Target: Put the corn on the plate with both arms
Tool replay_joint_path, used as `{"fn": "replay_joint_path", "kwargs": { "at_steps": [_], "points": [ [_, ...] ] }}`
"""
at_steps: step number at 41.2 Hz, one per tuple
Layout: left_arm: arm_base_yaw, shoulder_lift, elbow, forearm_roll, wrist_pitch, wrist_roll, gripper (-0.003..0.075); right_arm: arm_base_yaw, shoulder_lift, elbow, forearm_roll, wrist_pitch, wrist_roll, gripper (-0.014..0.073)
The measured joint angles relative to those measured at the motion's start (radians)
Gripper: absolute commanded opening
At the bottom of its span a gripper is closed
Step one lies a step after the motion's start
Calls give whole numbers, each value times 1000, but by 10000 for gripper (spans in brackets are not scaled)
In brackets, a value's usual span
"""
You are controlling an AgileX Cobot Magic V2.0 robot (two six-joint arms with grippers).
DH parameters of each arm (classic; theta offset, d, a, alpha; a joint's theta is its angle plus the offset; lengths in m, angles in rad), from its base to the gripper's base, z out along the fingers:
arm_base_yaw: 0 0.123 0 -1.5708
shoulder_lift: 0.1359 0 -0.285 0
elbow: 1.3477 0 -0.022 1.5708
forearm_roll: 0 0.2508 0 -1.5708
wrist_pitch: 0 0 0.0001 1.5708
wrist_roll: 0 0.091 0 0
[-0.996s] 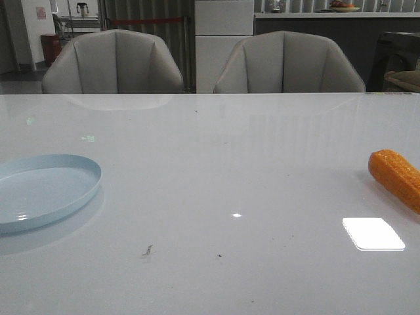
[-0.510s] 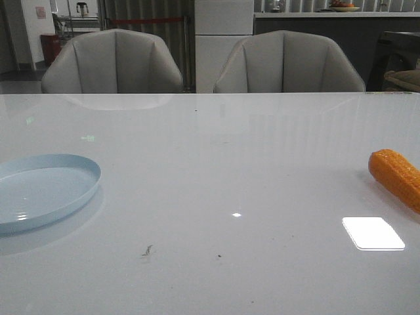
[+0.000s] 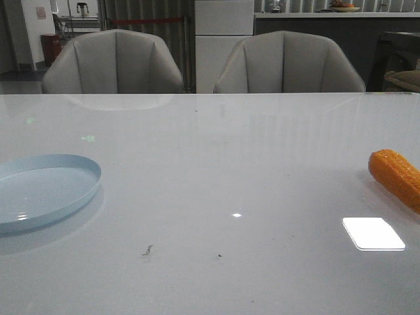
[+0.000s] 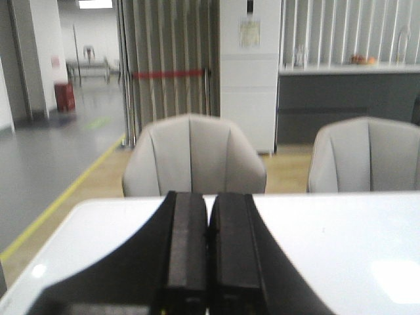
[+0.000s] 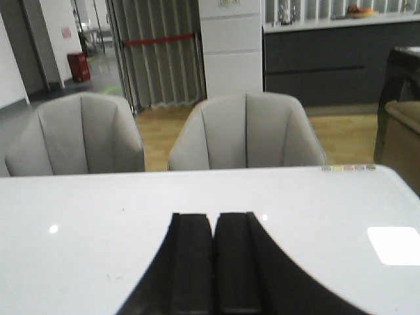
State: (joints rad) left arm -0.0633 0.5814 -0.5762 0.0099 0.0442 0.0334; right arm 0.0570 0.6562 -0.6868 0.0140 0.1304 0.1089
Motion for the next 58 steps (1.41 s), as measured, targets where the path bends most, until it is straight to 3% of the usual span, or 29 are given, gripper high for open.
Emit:
{"fn": "replay_joint_path", "kwargs": {
  "at_steps": [6,15,18,24,28,39,51,58],
  "points": [
    [0,166,-9,-10,2,0,92,0,165,-4,0,11,2,26],
    [0,334,-9,-145,10,0,127,0,306,-4,0,28,2,47],
    [0,372,-9,-159,7,0,187,0,325,-4,0,30,2,133],
    [0,415,-9,-143,-1,0,420,0,327,-4,0,37,2,416],
    [0,422,-9,-135,-20,0,536,0,327,-4,0,37,2,526],
    [0,444,-13,-132,-39,0,524,0,327,-4,0,42,2,528],
    [2,585,-101,-167,216,0,524,0,327,-4,0,81,2,528],
    [2,765,-250,-176,395,0,523,0,327,-4,0,113,2,528]
  ]
}}
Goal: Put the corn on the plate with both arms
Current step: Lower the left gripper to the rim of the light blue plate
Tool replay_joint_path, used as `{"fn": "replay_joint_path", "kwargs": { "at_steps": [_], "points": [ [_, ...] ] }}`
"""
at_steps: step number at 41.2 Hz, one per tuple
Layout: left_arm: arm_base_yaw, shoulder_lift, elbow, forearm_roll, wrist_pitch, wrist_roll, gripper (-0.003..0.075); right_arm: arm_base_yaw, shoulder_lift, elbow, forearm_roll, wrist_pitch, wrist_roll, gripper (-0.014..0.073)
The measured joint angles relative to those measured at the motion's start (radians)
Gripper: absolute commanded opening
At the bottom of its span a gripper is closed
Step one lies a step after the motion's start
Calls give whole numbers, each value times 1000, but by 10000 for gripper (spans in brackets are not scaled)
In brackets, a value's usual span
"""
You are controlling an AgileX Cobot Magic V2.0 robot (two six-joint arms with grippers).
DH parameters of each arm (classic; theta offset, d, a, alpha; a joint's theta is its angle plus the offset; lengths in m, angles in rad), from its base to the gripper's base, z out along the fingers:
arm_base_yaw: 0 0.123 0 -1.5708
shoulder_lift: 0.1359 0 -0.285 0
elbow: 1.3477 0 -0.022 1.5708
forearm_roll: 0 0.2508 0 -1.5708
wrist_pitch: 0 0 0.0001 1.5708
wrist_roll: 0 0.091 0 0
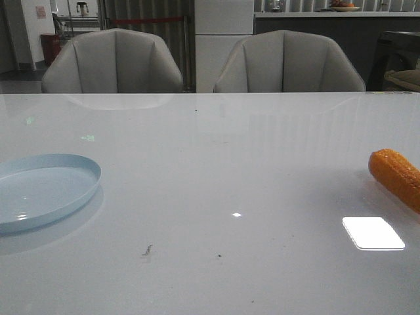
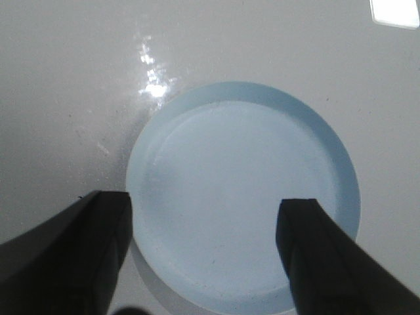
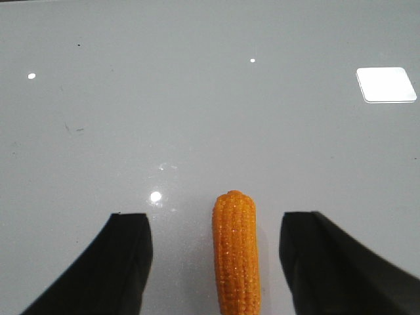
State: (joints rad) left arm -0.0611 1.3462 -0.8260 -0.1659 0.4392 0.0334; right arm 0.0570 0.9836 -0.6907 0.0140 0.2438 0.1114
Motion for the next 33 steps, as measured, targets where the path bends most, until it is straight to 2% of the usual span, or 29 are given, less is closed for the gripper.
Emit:
{"fn": "replay_joint_path", "kwargs": {
  "at_steps": [7,18,26,33],
  "points": [
    [42,181,-161,-21,131,-59,521,0,0,0,0,7,0,528],
    [149,421,-368,-37,304,-79,471,0,0,0,0,28,0,528],
    [158,520,-414,-37,350,-79,415,2,0,0,0,44,0,528],
    [158,567,-415,-39,359,-79,401,2,0,0,0,44,2,528]
  ]
}}
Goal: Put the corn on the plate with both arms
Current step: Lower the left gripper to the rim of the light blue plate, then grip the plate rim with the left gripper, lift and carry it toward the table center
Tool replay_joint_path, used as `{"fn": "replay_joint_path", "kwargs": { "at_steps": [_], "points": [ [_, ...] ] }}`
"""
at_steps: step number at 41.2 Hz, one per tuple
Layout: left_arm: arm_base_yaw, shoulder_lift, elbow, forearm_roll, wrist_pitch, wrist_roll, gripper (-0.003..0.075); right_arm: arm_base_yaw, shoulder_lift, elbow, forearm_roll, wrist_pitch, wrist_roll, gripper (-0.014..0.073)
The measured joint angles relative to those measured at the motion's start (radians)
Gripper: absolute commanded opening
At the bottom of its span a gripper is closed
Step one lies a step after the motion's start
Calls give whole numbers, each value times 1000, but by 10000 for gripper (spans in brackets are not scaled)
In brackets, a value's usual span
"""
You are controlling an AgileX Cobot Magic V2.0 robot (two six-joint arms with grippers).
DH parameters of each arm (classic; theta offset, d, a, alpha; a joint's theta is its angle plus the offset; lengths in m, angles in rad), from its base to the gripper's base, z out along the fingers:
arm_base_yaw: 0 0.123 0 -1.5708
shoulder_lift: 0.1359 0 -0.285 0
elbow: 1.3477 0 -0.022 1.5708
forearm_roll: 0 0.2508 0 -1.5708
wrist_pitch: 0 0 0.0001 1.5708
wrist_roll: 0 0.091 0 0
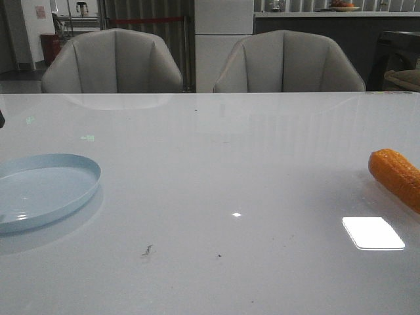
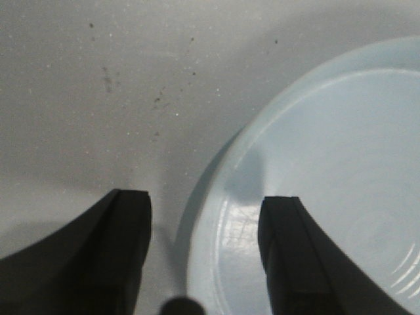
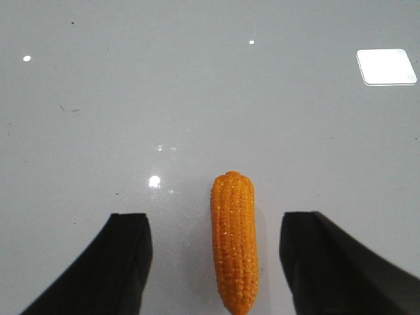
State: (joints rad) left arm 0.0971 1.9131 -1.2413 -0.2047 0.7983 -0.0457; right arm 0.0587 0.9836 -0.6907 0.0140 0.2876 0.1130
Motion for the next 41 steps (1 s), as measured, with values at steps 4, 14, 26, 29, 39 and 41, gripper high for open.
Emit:
{"fn": "replay_joint_path", "kwargs": {
  "at_steps": [4,14,26,29,39,41],
  "points": [
    [0,18,-2,0,0,0,401,0,0,0,0,0,0,528],
    [0,27,-4,0,-2,0,330,0,0,0,0,0,0,528],
    [0,31,-4,0,-6,5,98,0,0,0,0,0,0,528],
    [0,31,-6,-4,-6,5,92,0,0,0,0,0,0,528],
    [0,31,-71,-15,49,46,92,0,0,0,0,0,0,528],
    [0,33,-103,-29,69,67,92,0,0,0,0,0,0,528]
  ]
}}
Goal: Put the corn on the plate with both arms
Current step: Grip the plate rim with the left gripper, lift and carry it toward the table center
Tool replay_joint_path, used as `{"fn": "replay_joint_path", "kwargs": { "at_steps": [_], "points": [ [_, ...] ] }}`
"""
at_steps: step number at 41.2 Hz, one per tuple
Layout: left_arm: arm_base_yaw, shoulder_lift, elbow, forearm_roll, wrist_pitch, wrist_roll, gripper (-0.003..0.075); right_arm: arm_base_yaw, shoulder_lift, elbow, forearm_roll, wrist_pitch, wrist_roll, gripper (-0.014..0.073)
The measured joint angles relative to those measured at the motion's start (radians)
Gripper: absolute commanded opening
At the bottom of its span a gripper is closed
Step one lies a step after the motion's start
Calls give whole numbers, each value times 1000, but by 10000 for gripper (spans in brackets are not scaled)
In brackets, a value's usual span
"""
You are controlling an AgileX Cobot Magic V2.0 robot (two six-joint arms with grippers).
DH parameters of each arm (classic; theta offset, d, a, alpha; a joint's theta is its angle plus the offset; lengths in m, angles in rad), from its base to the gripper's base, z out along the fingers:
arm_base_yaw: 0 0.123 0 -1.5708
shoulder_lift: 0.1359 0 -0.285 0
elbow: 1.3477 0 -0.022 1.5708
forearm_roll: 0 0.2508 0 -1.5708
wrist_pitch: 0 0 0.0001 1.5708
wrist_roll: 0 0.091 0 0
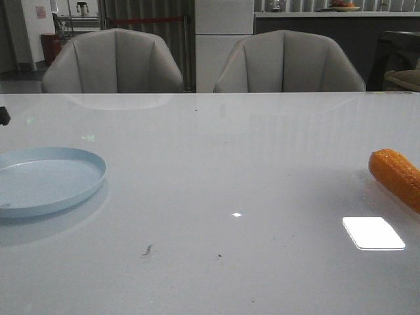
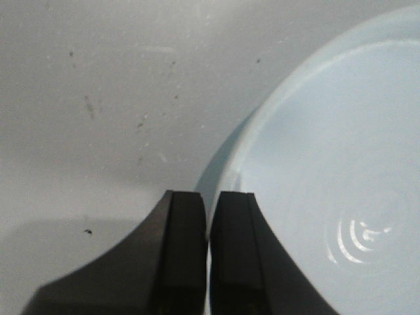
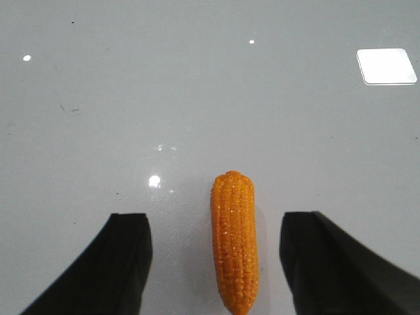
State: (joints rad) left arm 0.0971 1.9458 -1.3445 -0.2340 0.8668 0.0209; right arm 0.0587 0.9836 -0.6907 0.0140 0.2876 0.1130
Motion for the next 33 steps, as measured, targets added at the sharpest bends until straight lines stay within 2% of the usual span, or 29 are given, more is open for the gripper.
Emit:
{"fn": "replay_joint_path", "kwargs": {
  "at_steps": [7,20,26,33],
  "points": [
    [0,0,-121,-93,77,80,92,0,0,0,0,0,0,528],
    [-5,0,-311,-379,228,209,92,0,0,0,0,0,0,528],
    [-54,0,-345,-394,251,222,93,0,0,0,0,0,0,528],
    [-186,0,-348,-390,232,224,93,0,0,0,0,0,0,528]
  ]
}}
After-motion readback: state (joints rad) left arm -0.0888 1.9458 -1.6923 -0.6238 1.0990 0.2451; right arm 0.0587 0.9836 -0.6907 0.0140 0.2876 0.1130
